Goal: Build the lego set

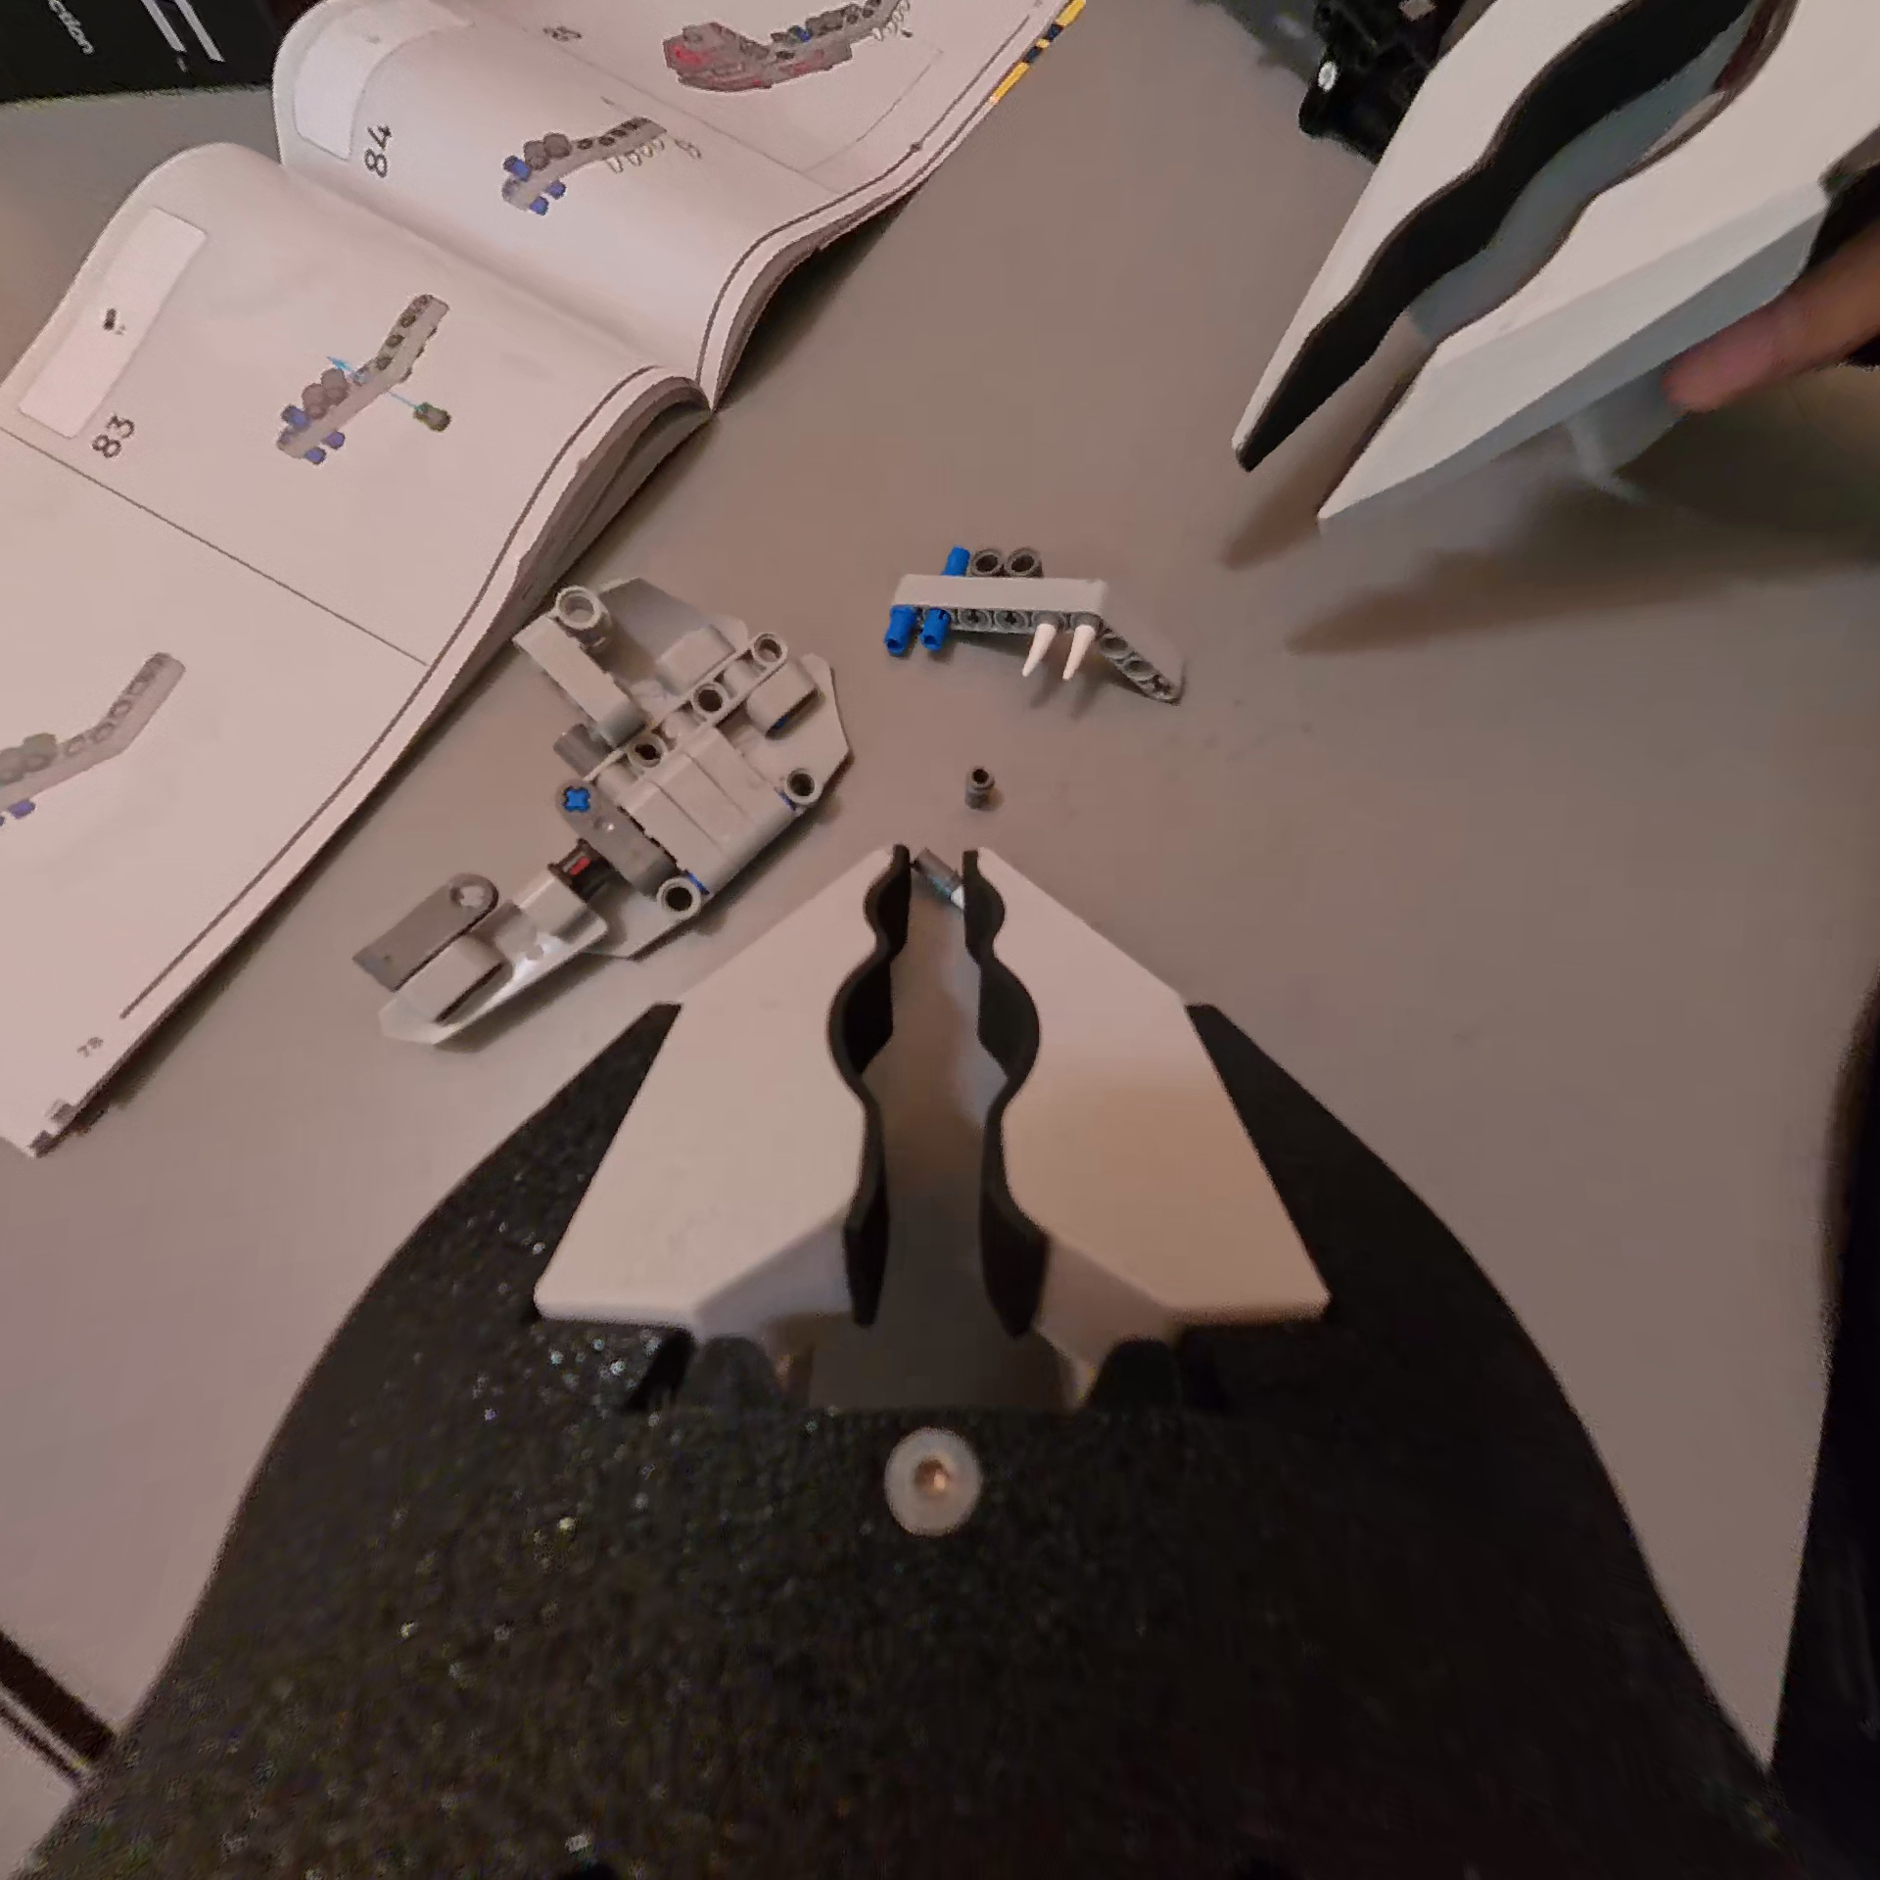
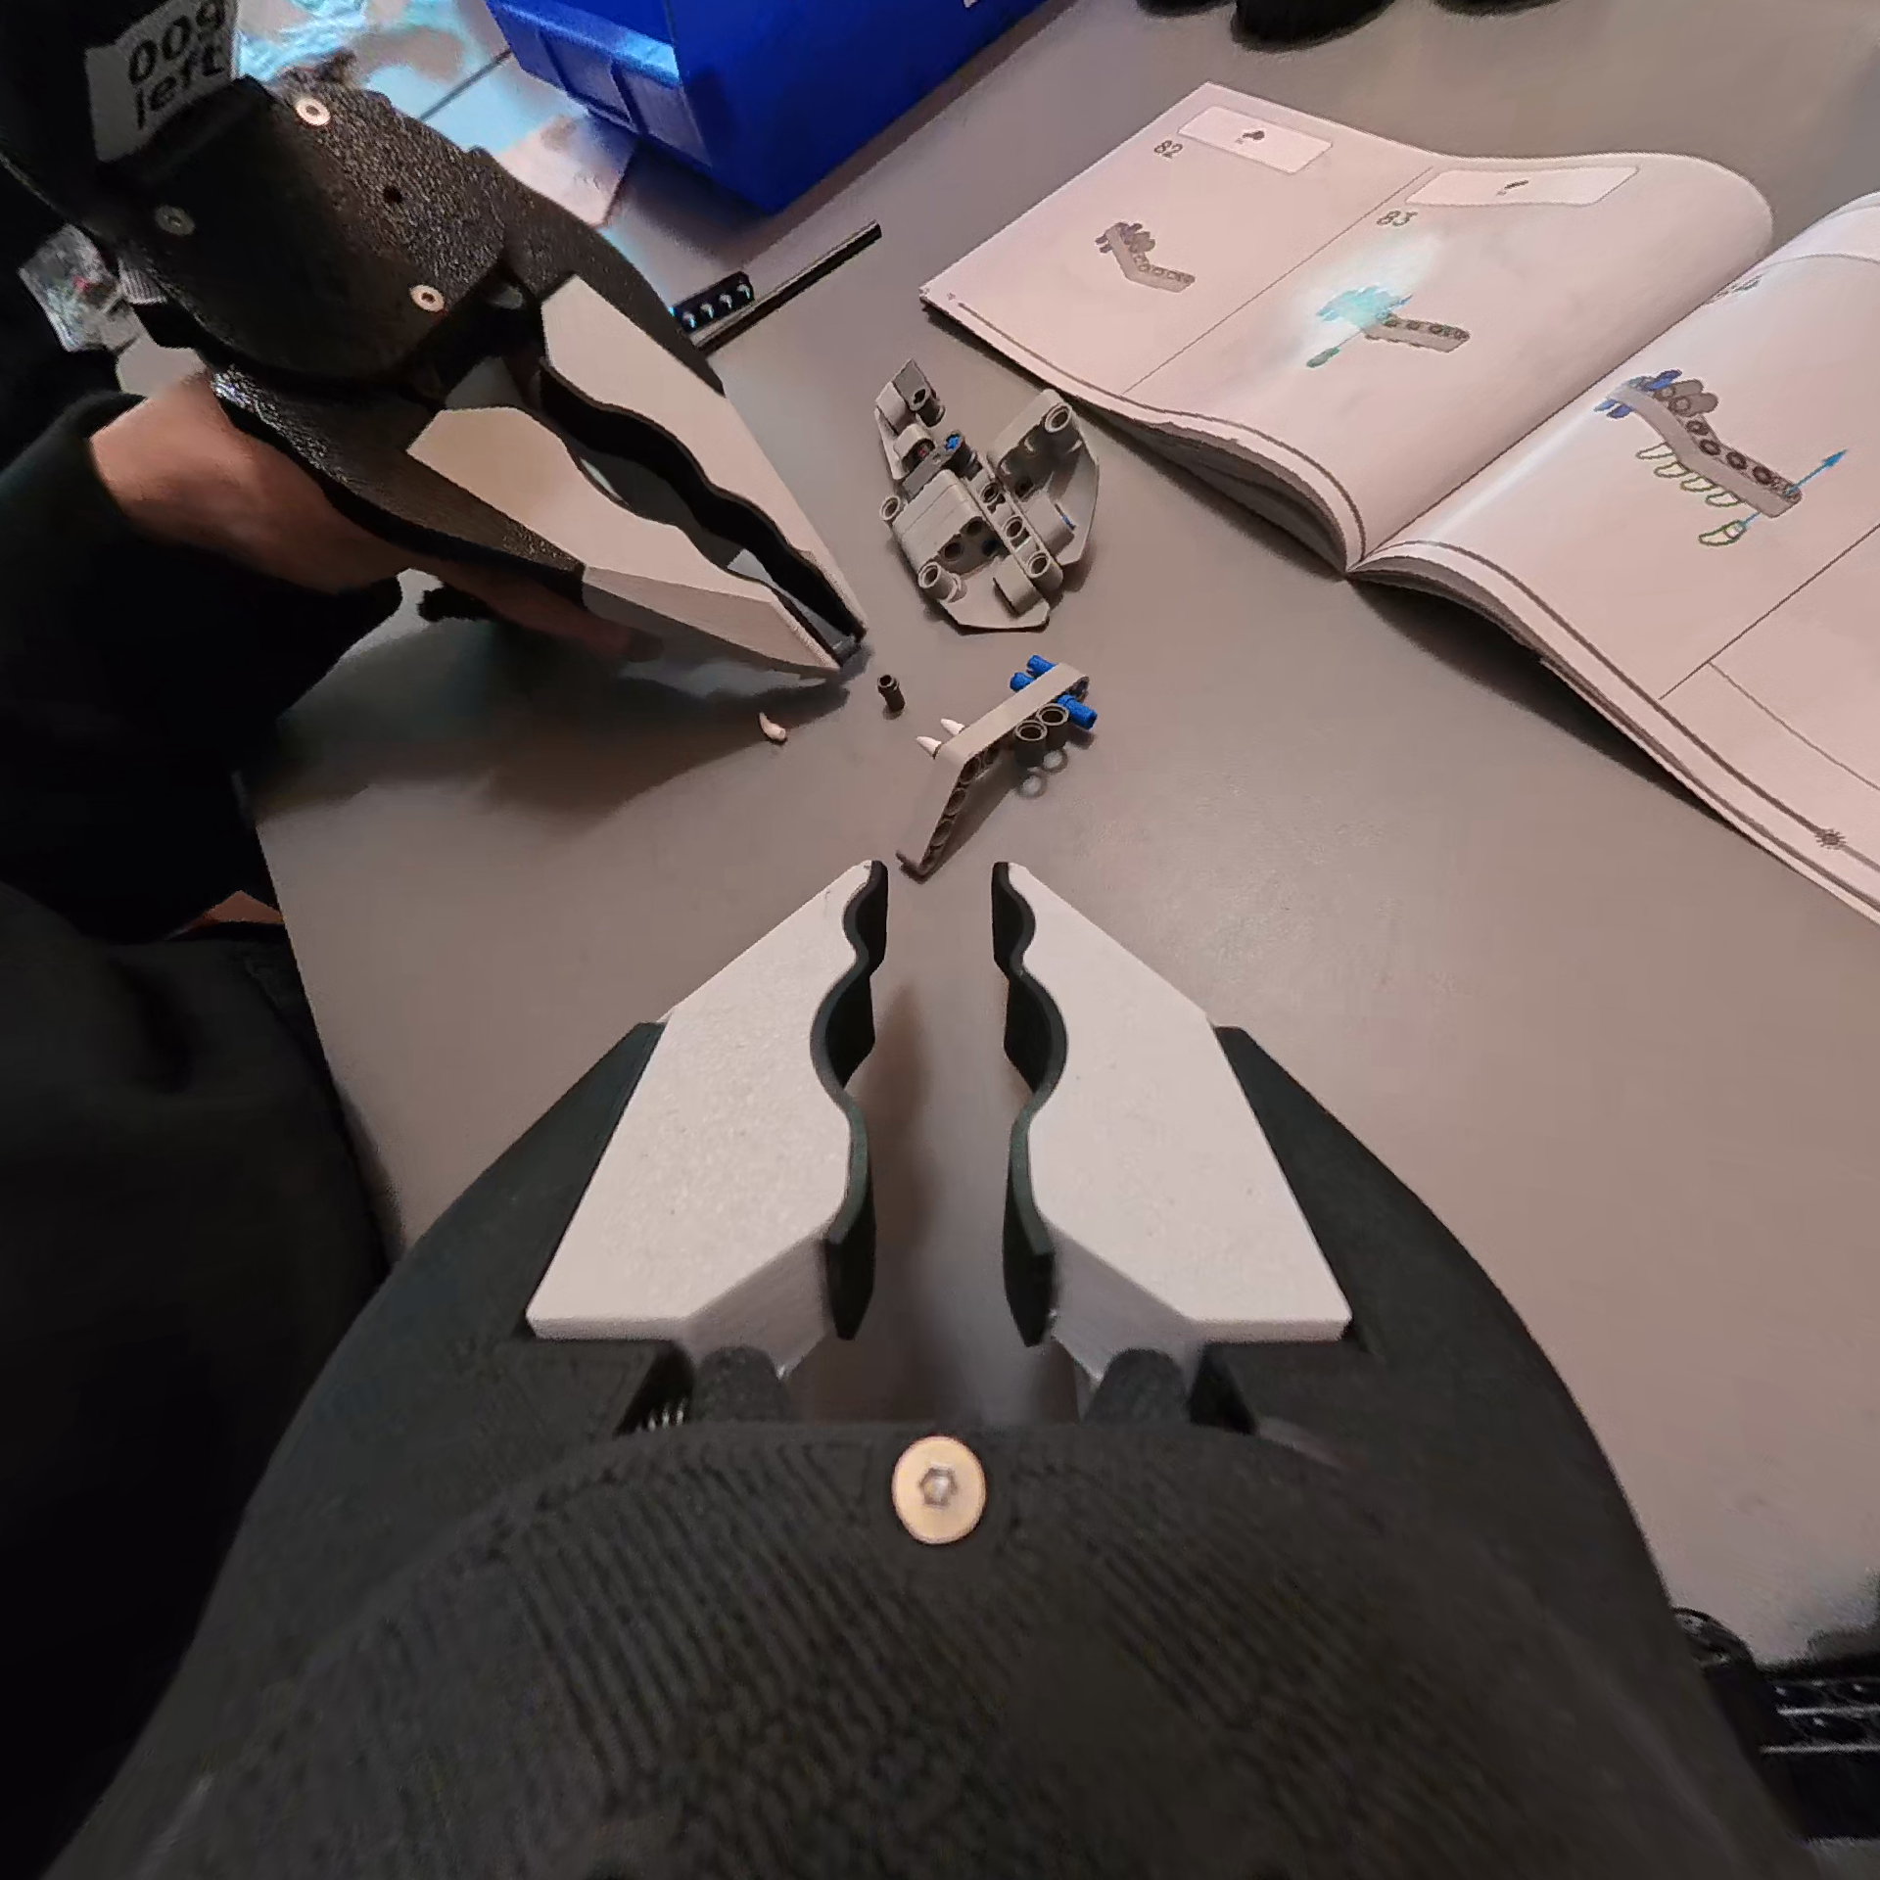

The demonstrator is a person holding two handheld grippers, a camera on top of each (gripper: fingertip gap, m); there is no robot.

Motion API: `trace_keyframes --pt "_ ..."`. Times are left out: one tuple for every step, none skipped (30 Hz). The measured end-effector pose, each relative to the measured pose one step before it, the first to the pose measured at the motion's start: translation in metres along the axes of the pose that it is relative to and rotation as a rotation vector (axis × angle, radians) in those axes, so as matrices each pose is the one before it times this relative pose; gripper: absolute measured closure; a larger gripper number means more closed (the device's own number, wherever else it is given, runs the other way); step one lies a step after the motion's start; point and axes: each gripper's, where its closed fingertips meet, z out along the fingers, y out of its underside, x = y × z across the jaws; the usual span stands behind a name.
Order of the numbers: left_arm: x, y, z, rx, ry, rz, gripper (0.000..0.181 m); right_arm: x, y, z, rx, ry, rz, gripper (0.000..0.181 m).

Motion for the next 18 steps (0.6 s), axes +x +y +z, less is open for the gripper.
trace_keyframes --pt "-0.00031 0.00086 0.00009 -0.0074 -0.0029 0.0135 0.175 0.00027 -0.00042 -0.00077 0.0041 -0.0042 0.0011 0.163" --pt "-0.00024 0.00022 0.00029 -0.0034 -0.0033 0.0131 0.175 0.0003 -0.00022 -0.00057 0.0039 -0.004 0.003 0.163" --pt "0.0001 -0.00058 0.00009 0.0023 -0.0023 0.0135 0.175 0.00023 -0.00015 -0.00041 0.004 -0.0048 0.0042 0.163" --pt "0.00047 -0.00131 0.00016 0.0055 -0.0007 0.0147 0.175 -0.00023 0.00001 -0.0002 0.0034 -0.0059 0.0036 0.163" --pt "0.00005 -0.00141 0.00017 0.0062 -0.0026 0.0121 0.175 -0.00038 0.00031 -0.00012 0.0018 -0.0062 0.0018 0.163" --pt "-0.00045 -0.00162 0.00021 0.0065 -0.0044 0.0072 0.175 -0.00015 0.00072 -0.00006 0.0002 -0.0039 0.0009 0.163" --pt "0.00022 -0.00149 0.00008 0.0063 0.0013 0.0056 0.175 0.00021 0.0007 -0.00002 0.0 -0.0014 0.0015 0.163" --pt "0.00119 -0.00165 -0.00002 0.0075 0.0078 0.0088 0.175 0.00003 0.0006 -0.00008 0.0016 -0.002 0.0024 0.163" --pt "0.00017 -0.00193 -0.00046 0.0105 0.0011 0.0099 0.175 -0.00028 0.00015 0.00001 0.0029 -0.0039 0.0039 0.163" --pt "-0.00045 -0.00233 -0.00083 0.0154 -0.0035 0.0134 0.174 -0.00039 -0.00006 0.00004 0.0033 -0.0048 0.0041 0.163" --pt "0.0013 -0.00315 -0.00111 0.0222 0.0066 0.0247 0.174 -0.00066 -0.00043 0.00019 0.0039 -0.0045 0.0029 0.163" --pt "0.002 -0.00378 -0.00136 0.0278 0.0065 0.0338 0.174 -0.00126 -0.00041 0.00024 0.0029 -0.0061 0.0005 0.163" --pt "0.00062 -0.0038 -0.00132 0.0271 -0.0069 0.0386 0.174 -0.00134 -0.00033 0.00048 0.0015 -0.0063 -0.002 0.163" --pt "0.0011 -0.00333 -0.00119 0.0237 -0.009 0.0485 0.174 -0.00109 -0.00071 0.00043 0.0032 -0.0042 -0.0011 0.163" --pt "0.00237 -0.00223 -0.00064 0.0176 -0.004 0.057 0.174 -0.00096 -0.00144 0.00057 0.0073 -0.0033 0.0031 0.162" --pt "0.00165 -0.00126 0.00001 0.0111 -0.011 0.0534 0.174 -0.0013 -0.0021 0.00062 0.0116 -0.0067 0.0081 0.161" --pt "0.00146 -0.00075 0.0004 0.0061 -0.0132 0.0477 0.174 -0.00256 -0.00272 0.0008 0.0158 -0.0147 0.0086 0.159" --pt "0.00217 -0.00034 0.00064 0.0022 -0.0079 0.0428 0.174 -0.00266 -0.00326 0.00094 0.0203 -0.016 0.011 0.159"
